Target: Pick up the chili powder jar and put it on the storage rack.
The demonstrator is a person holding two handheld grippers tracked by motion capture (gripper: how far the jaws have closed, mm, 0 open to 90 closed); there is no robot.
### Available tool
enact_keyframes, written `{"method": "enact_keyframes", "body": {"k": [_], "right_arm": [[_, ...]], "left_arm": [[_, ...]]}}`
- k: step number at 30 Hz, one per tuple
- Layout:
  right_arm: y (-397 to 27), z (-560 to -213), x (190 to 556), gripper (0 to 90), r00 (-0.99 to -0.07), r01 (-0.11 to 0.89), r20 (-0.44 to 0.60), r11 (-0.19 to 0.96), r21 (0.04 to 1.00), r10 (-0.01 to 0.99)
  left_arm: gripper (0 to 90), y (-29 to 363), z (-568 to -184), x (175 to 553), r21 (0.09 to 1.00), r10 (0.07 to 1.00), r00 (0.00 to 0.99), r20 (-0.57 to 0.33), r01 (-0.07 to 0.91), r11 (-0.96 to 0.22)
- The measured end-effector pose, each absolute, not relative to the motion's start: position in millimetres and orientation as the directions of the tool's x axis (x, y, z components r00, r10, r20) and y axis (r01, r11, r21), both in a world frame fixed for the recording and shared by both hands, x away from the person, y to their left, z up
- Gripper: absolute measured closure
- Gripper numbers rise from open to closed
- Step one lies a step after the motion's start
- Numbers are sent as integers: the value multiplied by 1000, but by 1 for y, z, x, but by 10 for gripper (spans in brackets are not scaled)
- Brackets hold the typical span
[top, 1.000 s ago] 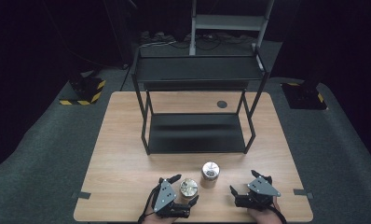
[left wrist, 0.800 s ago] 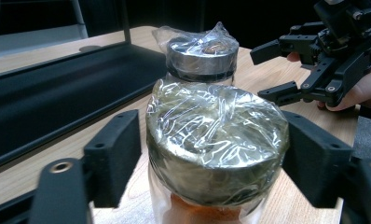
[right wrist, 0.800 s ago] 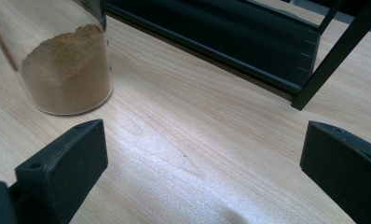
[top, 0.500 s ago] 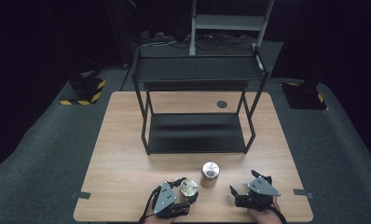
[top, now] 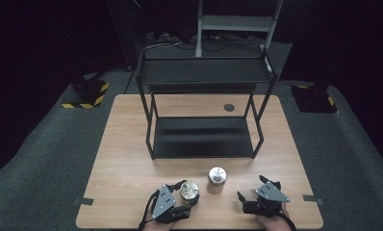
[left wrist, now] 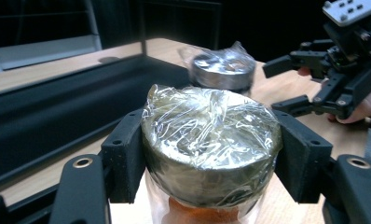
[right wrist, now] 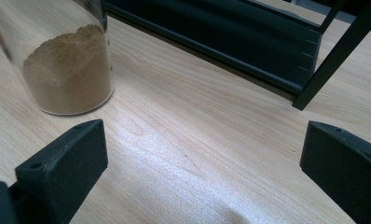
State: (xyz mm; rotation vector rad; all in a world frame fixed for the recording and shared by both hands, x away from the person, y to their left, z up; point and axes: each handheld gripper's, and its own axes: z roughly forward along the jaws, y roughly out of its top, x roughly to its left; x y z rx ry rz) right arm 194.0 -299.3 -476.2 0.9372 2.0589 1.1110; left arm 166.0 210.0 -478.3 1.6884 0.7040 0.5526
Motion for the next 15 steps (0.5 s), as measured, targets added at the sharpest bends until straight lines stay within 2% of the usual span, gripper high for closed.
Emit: {"method": "enact_keyframes", "body": {"k": [15], "right_arm": [[-299,-476,195,0,-563,297,-177,398,868,807]], "left_arm": [[344,247,-465,155,979,823,567,10,161,-123]]}}
